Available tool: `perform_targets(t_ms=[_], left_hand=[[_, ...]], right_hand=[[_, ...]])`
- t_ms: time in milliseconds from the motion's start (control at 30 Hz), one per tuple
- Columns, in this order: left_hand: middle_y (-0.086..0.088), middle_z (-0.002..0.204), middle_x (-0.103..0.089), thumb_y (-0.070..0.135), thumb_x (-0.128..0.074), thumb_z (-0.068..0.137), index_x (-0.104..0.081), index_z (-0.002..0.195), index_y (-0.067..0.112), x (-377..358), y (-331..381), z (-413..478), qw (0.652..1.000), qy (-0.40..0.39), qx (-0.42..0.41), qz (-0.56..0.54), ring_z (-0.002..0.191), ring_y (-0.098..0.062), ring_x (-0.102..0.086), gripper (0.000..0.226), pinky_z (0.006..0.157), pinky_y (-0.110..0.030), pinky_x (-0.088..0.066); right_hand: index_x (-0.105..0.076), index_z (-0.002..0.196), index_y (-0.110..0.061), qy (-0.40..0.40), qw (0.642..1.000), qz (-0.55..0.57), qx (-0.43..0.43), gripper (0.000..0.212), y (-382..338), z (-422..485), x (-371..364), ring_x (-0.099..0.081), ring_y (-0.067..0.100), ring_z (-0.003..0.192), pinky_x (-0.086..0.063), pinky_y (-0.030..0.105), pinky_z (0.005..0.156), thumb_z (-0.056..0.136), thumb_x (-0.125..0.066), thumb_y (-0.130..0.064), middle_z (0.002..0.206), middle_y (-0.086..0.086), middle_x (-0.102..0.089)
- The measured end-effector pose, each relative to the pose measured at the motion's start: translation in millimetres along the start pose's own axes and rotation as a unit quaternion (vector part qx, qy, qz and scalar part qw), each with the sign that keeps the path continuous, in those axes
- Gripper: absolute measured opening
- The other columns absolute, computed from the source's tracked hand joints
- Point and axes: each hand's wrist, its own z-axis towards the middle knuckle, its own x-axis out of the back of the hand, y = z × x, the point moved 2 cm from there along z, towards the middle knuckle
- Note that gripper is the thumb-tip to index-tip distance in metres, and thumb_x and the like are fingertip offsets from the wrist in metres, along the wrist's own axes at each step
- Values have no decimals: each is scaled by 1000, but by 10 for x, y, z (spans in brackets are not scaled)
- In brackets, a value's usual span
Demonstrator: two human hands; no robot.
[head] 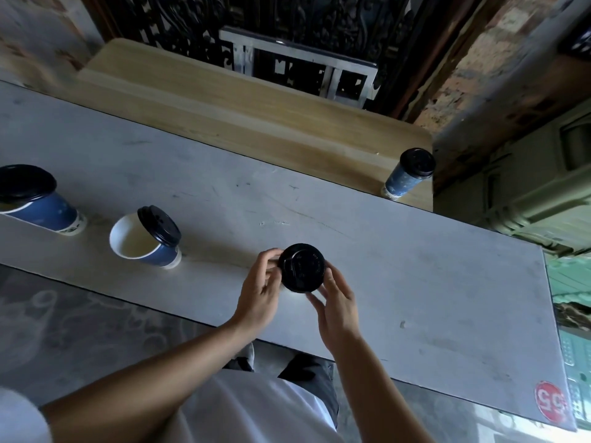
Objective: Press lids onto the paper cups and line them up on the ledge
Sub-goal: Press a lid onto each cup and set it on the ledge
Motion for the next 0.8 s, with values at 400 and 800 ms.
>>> perform_targets(t_ms=[400,800], left_hand=[[-6,126,-53,13,-34,107,-54,135,28,-18,-58,143,996,-25,-30,80,119,-11,-51,38,99,-9,-38],[22,101,-72,39,-36,103,-69,98,52,-14,-126,237,976,70,140,-151,105,-8,-66,35,91,-50,-58]], right_hand=[[-68,121,-38,11,999,-31,-6,26,-89,82,-88,-58,23,124,-60,51,81,104,-50,-30,130,3,-65],[-35,140,-54,-158,937,-312,-27,86,-123,-16,23,-43,19,135,-41,47,109,81,-78,-9,148,-21,-43]])
